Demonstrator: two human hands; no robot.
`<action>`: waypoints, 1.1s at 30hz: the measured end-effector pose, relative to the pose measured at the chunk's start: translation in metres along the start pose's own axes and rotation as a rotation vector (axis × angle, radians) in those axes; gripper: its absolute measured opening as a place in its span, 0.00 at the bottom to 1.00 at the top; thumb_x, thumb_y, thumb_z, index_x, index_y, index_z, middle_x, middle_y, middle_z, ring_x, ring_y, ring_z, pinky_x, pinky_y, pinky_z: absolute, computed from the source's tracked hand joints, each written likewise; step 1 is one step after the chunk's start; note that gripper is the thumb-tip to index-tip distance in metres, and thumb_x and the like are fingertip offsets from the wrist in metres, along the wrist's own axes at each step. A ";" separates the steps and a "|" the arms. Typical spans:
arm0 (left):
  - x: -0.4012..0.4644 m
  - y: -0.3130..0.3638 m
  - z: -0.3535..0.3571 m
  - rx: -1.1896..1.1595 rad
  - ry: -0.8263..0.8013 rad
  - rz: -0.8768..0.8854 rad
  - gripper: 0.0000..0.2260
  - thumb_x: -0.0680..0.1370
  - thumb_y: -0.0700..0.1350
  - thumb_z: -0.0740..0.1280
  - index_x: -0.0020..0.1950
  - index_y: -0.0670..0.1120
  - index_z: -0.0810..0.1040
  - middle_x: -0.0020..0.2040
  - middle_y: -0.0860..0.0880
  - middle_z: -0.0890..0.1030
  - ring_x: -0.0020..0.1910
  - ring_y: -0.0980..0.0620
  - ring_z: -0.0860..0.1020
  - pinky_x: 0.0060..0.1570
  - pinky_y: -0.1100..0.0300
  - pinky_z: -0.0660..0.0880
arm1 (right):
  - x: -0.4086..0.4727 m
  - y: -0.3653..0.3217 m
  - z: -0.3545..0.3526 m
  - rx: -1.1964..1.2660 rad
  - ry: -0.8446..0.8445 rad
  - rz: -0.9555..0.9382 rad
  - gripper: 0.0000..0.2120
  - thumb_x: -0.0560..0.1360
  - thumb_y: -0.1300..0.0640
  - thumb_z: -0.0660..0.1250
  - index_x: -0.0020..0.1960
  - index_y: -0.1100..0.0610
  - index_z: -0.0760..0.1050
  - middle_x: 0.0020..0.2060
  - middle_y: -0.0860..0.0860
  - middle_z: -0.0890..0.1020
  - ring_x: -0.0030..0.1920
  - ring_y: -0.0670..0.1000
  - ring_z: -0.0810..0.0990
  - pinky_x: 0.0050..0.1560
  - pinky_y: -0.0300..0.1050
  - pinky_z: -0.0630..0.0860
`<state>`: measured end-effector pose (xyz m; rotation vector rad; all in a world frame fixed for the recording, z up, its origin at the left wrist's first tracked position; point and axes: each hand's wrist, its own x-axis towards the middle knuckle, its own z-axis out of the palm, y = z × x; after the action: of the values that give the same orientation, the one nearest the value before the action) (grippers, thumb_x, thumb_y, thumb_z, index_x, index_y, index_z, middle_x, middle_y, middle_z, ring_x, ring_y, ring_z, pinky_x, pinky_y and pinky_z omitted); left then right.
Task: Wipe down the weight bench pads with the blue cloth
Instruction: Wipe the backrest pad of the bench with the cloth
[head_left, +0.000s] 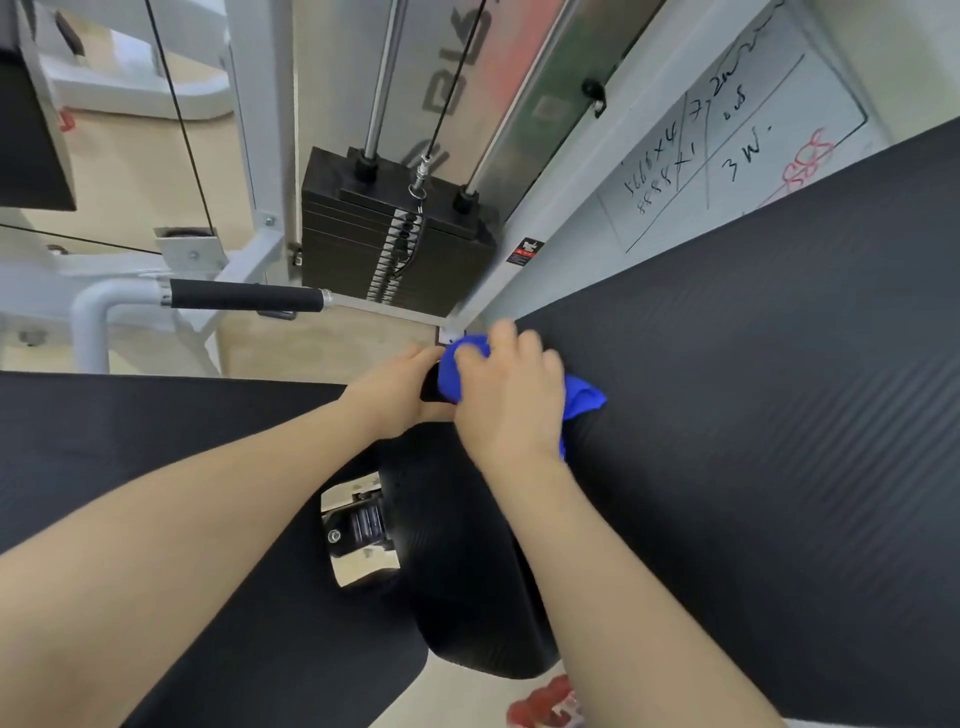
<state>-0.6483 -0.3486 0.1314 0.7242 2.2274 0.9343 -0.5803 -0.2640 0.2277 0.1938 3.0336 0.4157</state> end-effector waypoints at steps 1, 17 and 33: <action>-0.001 0.001 0.000 0.004 0.002 0.006 0.31 0.72 0.49 0.71 0.71 0.48 0.63 0.67 0.45 0.72 0.63 0.44 0.73 0.58 0.55 0.69 | -0.008 -0.003 0.004 -0.025 -0.095 -0.105 0.11 0.73 0.60 0.60 0.55 0.56 0.74 0.53 0.56 0.71 0.50 0.57 0.69 0.45 0.49 0.63; -0.009 -0.011 0.006 -0.203 0.028 0.038 0.30 0.74 0.41 0.69 0.73 0.47 0.62 0.69 0.47 0.69 0.67 0.48 0.69 0.63 0.61 0.65 | -0.032 -0.023 0.009 -0.102 -0.222 -0.028 0.16 0.65 0.65 0.62 0.51 0.58 0.74 0.45 0.56 0.76 0.47 0.56 0.71 0.44 0.49 0.67; -0.004 -0.017 0.014 -0.168 0.076 0.007 0.28 0.72 0.42 0.71 0.70 0.45 0.65 0.67 0.46 0.71 0.66 0.47 0.70 0.64 0.56 0.66 | -0.064 -0.006 0.018 -0.197 -0.182 -0.177 0.12 0.64 0.61 0.63 0.46 0.55 0.78 0.37 0.54 0.77 0.38 0.54 0.72 0.37 0.47 0.65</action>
<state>-0.6400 -0.3553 0.1116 0.6291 2.1803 1.1547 -0.5162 -0.2740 0.2120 -0.0460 2.7795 0.6387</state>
